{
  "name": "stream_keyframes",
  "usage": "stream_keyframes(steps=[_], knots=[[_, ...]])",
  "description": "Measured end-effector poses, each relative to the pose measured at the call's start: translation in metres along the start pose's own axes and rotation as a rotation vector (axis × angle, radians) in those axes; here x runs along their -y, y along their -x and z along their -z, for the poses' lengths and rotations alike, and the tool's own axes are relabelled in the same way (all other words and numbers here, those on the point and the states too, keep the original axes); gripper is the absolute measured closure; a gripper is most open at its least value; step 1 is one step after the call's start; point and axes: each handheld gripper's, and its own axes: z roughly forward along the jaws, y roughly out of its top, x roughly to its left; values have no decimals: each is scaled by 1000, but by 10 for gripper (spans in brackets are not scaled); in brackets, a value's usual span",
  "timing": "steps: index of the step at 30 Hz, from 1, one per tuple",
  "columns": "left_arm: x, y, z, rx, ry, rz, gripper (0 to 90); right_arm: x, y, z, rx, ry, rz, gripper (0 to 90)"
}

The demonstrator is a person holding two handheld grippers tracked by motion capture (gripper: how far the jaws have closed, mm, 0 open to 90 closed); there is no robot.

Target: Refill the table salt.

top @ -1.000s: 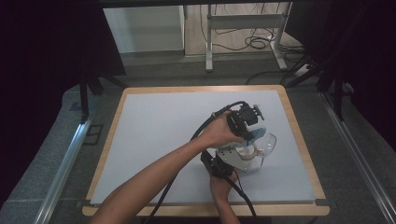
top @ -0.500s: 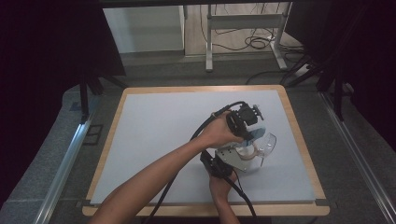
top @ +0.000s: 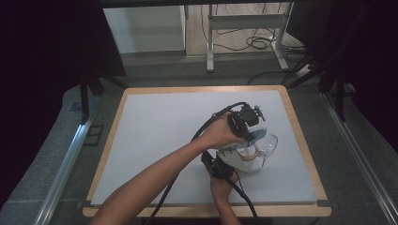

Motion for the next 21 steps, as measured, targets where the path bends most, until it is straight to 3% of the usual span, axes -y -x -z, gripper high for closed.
stream_keyframes(steps=[21], knots=[[-1,0,0,1,-5,3,900,0,0,0,2,6,-7,567]])
